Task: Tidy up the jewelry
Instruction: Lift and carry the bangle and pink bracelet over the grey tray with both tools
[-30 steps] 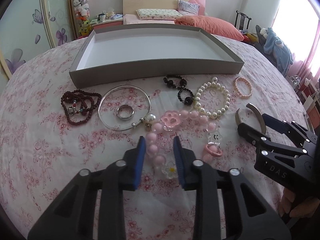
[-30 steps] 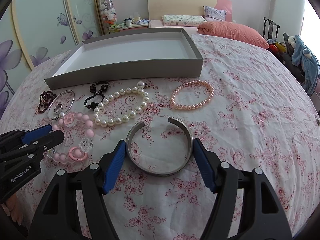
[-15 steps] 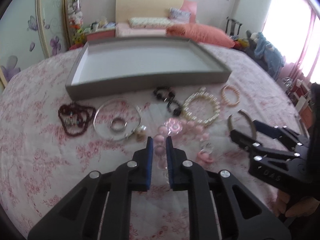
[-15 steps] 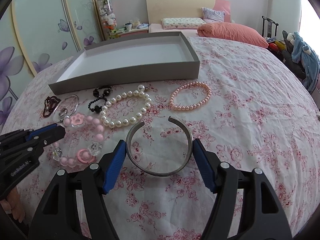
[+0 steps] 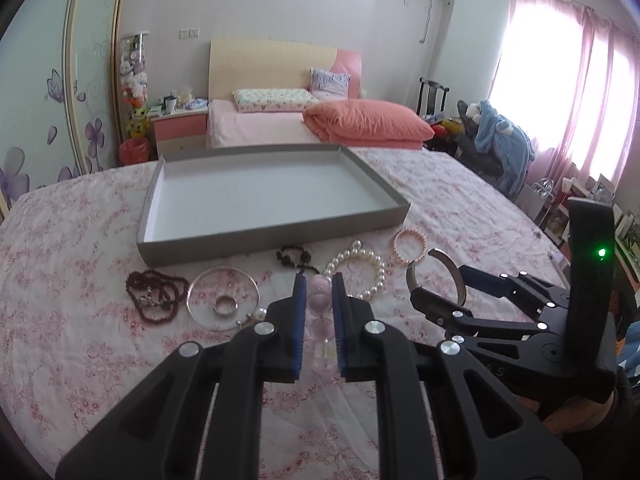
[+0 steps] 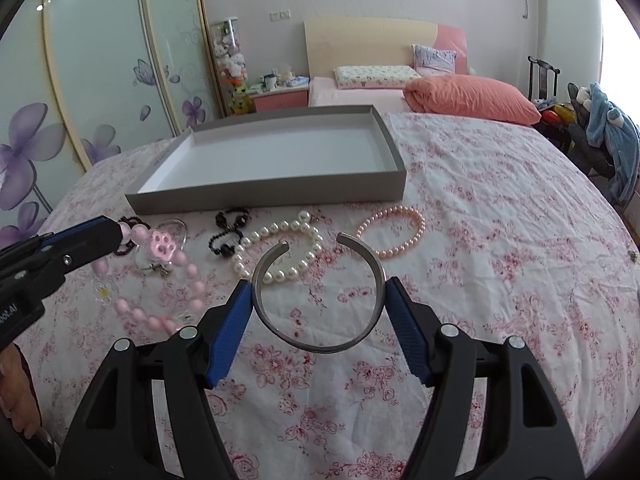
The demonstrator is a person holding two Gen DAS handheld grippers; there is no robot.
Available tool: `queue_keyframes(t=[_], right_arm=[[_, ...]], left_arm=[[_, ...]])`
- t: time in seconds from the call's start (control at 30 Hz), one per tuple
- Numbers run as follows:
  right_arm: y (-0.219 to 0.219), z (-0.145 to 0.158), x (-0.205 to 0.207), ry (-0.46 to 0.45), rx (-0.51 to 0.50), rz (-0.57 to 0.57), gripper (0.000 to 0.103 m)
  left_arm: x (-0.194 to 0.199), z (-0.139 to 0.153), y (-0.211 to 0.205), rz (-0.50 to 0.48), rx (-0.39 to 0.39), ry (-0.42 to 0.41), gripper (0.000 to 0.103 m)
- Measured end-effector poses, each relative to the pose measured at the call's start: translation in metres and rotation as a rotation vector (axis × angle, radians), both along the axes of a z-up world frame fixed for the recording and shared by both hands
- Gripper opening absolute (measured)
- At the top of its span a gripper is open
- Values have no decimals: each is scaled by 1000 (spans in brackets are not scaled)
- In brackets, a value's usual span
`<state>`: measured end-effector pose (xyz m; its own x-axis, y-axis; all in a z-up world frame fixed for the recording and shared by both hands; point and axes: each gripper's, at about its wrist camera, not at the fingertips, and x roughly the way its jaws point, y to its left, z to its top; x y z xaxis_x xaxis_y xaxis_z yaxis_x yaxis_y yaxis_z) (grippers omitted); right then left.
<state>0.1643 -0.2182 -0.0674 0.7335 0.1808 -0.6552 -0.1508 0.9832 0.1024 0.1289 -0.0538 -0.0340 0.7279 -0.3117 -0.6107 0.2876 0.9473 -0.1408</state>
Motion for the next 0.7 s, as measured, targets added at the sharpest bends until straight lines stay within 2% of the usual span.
queue_keyframes(t=[0.47,0.7], right_arm=[[7,15,-4,-76,16,26,68],[7,28,-1,-122,35,19,68]], left_arm=[[-11,30,30,58,-53,-79,13],[-7,40,40,105,-47,-112,13]])
